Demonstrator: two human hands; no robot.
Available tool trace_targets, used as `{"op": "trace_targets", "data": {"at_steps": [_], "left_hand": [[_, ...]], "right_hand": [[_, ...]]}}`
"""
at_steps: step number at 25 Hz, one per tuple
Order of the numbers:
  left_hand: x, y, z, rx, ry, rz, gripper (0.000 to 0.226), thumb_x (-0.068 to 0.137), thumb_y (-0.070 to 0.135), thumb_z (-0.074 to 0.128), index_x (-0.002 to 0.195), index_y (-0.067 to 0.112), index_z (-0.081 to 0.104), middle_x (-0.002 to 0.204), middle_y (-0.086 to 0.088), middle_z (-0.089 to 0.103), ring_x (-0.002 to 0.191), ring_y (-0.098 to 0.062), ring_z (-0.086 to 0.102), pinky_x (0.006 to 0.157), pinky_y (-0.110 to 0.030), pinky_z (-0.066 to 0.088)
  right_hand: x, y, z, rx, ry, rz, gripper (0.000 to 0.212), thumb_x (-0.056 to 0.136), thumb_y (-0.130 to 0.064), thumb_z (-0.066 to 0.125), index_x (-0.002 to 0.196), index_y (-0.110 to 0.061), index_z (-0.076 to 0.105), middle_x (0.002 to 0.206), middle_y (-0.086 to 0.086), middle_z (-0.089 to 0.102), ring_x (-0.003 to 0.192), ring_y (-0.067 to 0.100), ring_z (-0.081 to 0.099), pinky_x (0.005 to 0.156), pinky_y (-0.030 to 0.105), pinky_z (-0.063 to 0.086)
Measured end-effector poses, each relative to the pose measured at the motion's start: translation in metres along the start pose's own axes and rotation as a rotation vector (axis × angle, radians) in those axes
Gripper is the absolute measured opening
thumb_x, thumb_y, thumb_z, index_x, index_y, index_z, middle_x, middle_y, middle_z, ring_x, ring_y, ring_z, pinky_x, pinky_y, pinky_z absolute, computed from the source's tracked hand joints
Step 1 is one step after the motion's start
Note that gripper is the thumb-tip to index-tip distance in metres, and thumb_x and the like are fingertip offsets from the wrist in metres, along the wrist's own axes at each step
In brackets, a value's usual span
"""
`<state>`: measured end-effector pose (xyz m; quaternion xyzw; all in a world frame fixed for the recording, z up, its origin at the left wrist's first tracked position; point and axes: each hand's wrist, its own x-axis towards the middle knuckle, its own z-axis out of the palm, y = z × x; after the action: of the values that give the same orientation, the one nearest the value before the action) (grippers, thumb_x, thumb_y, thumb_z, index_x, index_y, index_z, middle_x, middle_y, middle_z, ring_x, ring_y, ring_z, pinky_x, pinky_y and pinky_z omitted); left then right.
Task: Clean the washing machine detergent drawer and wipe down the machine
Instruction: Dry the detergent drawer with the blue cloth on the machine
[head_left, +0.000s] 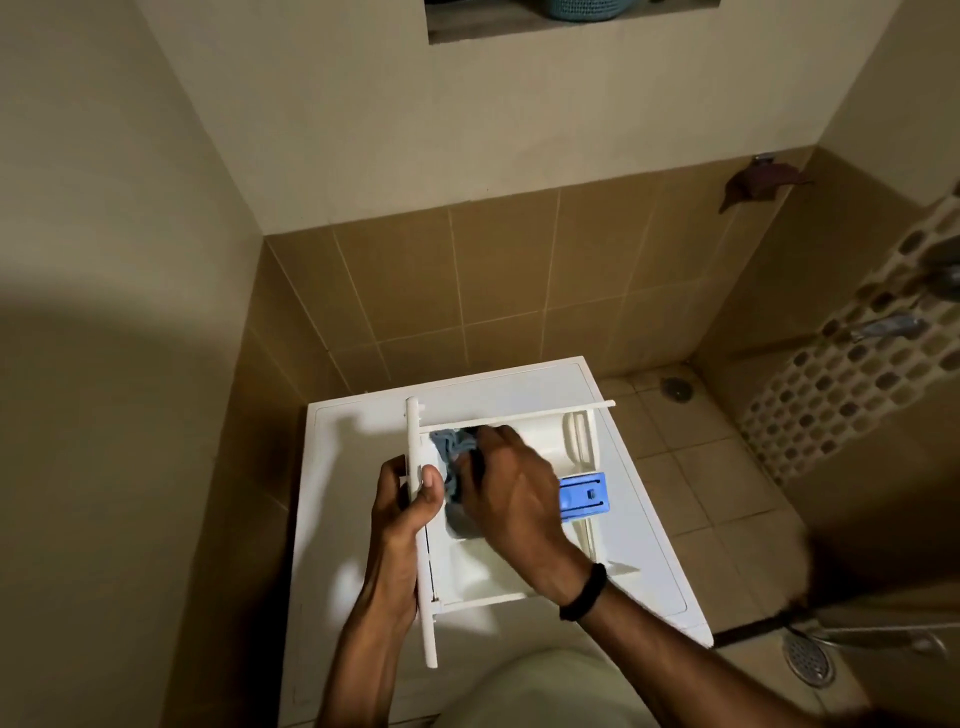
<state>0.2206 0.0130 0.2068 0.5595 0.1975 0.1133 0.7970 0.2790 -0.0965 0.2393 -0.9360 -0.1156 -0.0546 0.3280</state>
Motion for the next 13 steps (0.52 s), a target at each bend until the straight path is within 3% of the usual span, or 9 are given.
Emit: {"op": "trace_targets", "data": {"at_steps": [2, 4, 8, 10, 13], "left_hand": [[0.001, -0.002, -0.002, -0.082, 0.015, -0.065, 0.09, 0.07, 0.063, 0.085, 0.128, 0.0, 0.057, 0.126, -0.038, 0.058, 0.121, -0.058, 0.056, 0.107, -0.072, 0.042], [0.001, -0.004, -0.004, -0.146, 0.02, -0.124, 0.101, 0.066, 0.061, 0.089, 0.134, -0.006, 0.054, 0.131, -0.041, 0.055, 0.126, -0.06, 0.052, 0.111, -0.073, 0.037], [-0.002, -0.007, 0.007, -0.124, 0.003, -0.133, 0.095, 0.07, 0.065, 0.085, 0.133, -0.001, 0.057, 0.13, -0.037, 0.059, 0.126, -0.057, 0.055, 0.112, -0.07, 0.038], [0.0, -0.009, 0.012, -0.097, 0.023, -0.103, 0.09, 0.07, 0.068, 0.085, 0.124, -0.001, 0.061, 0.126, -0.039, 0.059, 0.122, -0.056, 0.057, 0.112, -0.067, 0.039], [0.005, -0.014, 0.011, -0.048, 0.027, -0.177, 0.089, 0.054, 0.077, 0.088, 0.102, 0.006, 0.063, 0.094, -0.027, 0.062, 0.09, -0.042, 0.066, 0.084, -0.056, 0.052]], "right_hand": [[-0.001, -0.001, -0.006, 0.074, -0.177, -0.115, 0.023, 0.082, -0.024, 0.065, 0.104, -0.018, 0.066, 0.098, 0.001, 0.067, 0.084, 0.026, 0.065, 0.065, 0.026, 0.041], [0.007, 0.005, -0.023, 0.26, -0.289, -0.148, 0.023, 0.084, -0.021, 0.068, 0.106, -0.023, 0.07, 0.1, -0.004, 0.071, 0.09, 0.018, 0.066, 0.074, 0.024, 0.048], [0.003, 0.006, -0.028, 0.231, 0.032, -0.157, 0.018, 0.091, -0.029, 0.063, 0.107, -0.025, 0.069, 0.089, -0.003, 0.065, 0.08, 0.014, 0.059, 0.065, 0.027, 0.046], [-0.001, -0.004, -0.015, 0.159, 0.021, -0.201, 0.014, 0.09, -0.032, 0.063, 0.099, -0.025, 0.071, 0.082, -0.003, 0.054, 0.068, 0.018, 0.057, 0.056, 0.027, 0.042], [-0.011, -0.004, -0.004, 0.128, -0.073, -0.282, 0.007, 0.084, -0.025, 0.063, 0.083, -0.021, 0.069, 0.073, -0.007, 0.039, 0.05, 0.018, 0.045, 0.049, 0.022, 0.029]]}}
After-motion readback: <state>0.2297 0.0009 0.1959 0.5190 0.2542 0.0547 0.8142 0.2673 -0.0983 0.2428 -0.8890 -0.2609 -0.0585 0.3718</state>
